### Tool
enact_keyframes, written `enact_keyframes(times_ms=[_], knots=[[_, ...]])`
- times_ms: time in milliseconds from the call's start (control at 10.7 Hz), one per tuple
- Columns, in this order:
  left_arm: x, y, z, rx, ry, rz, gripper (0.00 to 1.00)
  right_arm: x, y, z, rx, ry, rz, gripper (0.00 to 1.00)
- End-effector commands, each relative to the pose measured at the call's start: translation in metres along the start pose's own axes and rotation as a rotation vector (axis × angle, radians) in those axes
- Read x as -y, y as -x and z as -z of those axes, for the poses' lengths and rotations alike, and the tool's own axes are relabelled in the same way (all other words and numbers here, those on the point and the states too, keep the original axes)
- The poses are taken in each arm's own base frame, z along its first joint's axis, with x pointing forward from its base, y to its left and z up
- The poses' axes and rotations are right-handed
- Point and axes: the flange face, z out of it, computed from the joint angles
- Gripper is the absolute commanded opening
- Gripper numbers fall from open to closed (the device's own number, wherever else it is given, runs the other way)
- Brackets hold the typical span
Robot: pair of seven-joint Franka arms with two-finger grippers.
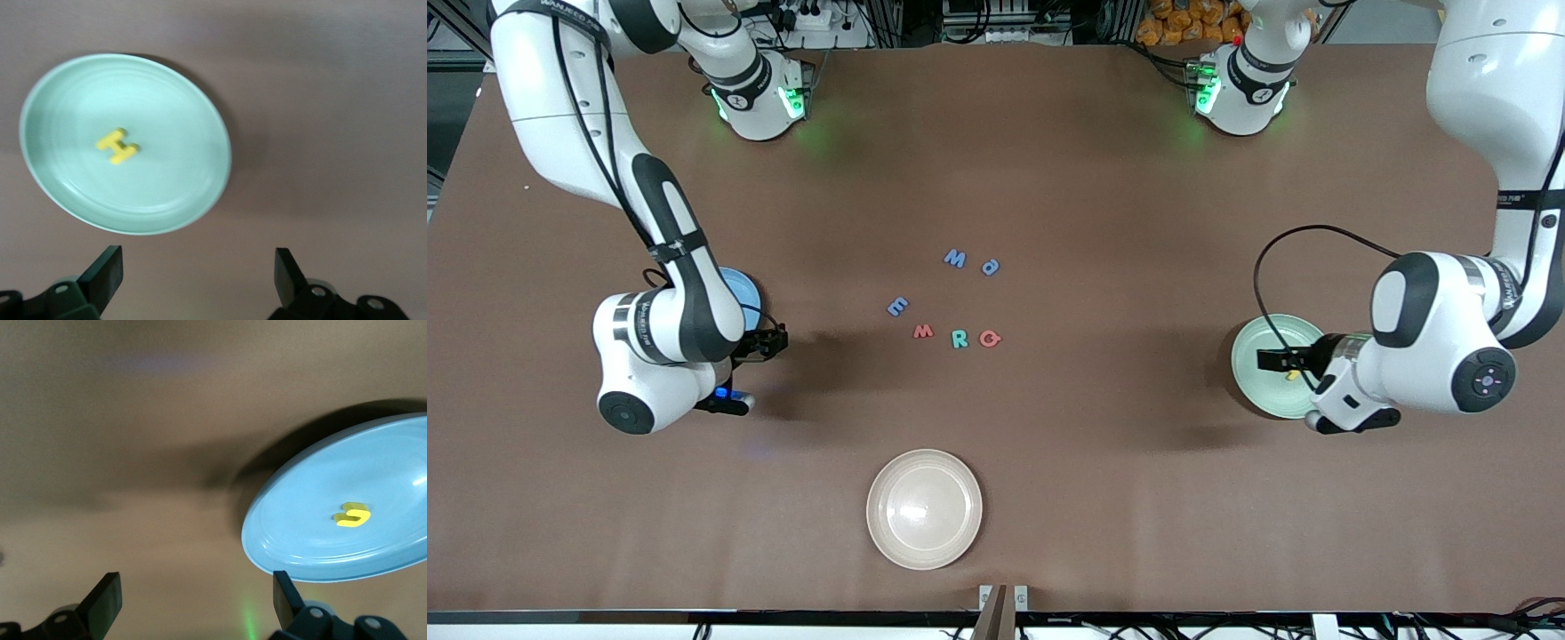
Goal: Sort upper and lower case letters into plates
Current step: 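Move the left gripper back over the letters, right gripper holding still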
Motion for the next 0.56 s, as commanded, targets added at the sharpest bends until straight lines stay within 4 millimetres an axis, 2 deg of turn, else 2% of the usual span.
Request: enact_keyframes(times_ms=[0,94,281,468], knots=[[-0.048,0.028,0.015,-0.001,-0.005,-0.006,1.00,-0.005,0.005,0.005,0.000,-0.027,-0.019,1.00],[-0.072,0.040,0.021,-0.006,0.003,-0.039,1.00,0.000,0.006,0.005,-0.001,-0.027,-0.041,1.00],[-0.141,0.073,0.024,-0.012,0.004,-0.005,1.00,0.020,0.011,0.005,-0.001,-0.053,-0.085,1.00],[-0.193,0.113,0.043,-0.068,-0.014,-0.086,1.00,0.021,0.011,0.003,0.011,-0.084,-0.090,1.00]])
